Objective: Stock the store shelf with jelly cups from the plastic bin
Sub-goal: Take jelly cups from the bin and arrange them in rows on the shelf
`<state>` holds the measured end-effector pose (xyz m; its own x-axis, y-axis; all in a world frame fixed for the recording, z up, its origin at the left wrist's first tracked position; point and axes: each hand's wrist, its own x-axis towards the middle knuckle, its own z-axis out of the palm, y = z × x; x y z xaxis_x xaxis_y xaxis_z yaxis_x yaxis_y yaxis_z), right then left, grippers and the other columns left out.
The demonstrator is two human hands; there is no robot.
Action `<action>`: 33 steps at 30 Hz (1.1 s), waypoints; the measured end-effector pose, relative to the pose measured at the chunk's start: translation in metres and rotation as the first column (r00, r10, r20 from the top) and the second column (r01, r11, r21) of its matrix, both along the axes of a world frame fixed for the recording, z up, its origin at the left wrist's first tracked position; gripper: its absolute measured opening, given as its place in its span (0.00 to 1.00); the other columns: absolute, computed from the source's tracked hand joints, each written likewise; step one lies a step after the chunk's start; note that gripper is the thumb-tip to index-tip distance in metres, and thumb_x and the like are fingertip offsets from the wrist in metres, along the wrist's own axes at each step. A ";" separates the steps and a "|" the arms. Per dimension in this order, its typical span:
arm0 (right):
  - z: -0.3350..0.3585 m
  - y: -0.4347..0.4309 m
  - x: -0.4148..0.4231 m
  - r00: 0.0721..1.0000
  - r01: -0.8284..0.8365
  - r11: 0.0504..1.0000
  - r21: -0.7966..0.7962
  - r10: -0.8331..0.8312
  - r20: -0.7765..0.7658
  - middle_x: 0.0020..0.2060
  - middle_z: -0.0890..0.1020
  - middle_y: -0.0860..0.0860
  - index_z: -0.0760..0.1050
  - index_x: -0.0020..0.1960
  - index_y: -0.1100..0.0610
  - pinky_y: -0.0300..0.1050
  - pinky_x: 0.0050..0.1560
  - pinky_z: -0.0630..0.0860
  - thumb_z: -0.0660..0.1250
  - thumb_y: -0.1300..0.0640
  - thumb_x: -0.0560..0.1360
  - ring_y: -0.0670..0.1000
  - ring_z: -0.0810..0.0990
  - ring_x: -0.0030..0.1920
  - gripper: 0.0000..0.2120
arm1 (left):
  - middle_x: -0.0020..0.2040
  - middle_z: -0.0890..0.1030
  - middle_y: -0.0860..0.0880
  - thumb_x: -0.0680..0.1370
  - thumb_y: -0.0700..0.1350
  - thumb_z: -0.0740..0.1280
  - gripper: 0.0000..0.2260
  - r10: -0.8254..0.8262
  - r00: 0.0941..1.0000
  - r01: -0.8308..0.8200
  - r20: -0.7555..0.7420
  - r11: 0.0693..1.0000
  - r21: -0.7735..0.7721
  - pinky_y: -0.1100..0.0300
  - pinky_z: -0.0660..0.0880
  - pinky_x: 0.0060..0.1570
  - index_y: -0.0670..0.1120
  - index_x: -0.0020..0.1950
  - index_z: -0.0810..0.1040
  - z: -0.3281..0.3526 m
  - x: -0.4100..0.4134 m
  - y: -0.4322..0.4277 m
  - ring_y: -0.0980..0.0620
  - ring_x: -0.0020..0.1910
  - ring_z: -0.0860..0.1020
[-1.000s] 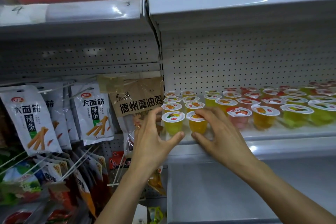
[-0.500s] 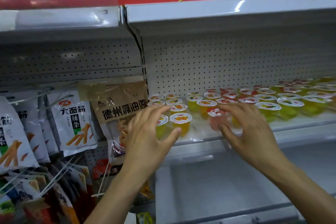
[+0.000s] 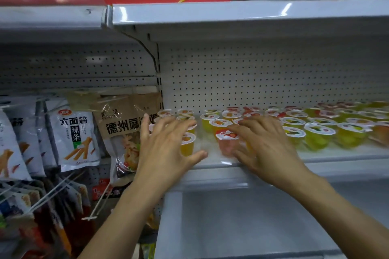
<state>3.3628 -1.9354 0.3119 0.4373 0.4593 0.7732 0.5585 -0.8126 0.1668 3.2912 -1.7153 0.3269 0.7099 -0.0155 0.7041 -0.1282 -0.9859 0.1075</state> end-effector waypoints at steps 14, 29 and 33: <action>-0.005 0.034 0.003 0.988 -0.152 0.987 -0.049 0.152 -0.015 0.43 0.84 0.49 0.82 0.56 0.49 0.54 0.64 0.65 0.58 0.42 0.74 0.56 0.80 0.48 0.20 | 0.55 0.83 0.59 0.67 0.58 0.76 0.19 0.070 0.997 -0.071 0.012 0.994 0.080 0.46 0.42 0.73 0.61 0.57 0.81 -0.017 -0.001 0.030 0.52 0.63 0.77; 0.070 0.016 0.031 0.944 0.014 0.994 -0.108 -0.049 -0.327 0.61 0.79 0.46 0.74 0.65 0.40 0.48 0.63 0.63 0.61 0.39 0.77 0.51 0.72 0.63 0.18 | 0.61 0.80 0.59 0.77 0.60 0.66 0.13 -0.102 0.985 0.093 -0.141 0.993 -0.071 0.46 0.59 0.72 0.61 0.61 0.79 0.042 0.035 0.048 0.53 0.64 0.72; 0.093 0.026 0.064 0.862 -0.041 0.974 -0.222 -0.078 -0.502 0.60 0.79 0.43 0.75 0.62 0.40 0.47 0.63 0.66 0.65 0.43 0.76 0.48 0.75 0.60 0.15 | 0.60 0.80 0.59 0.77 0.53 0.69 0.10 -0.194 0.912 0.142 -0.361 0.976 -0.166 0.52 0.74 0.62 0.58 0.58 0.82 0.062 0.074 0.060 0.56 0.60 0.77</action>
<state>3.4263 -1.9099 0.4048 0.7493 0.5769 0.3251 0.5986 -0.8000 0.0398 3.3653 -1.6551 0.3888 0.9162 -0.0827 0.3921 -0.2157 -0.9264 0.3087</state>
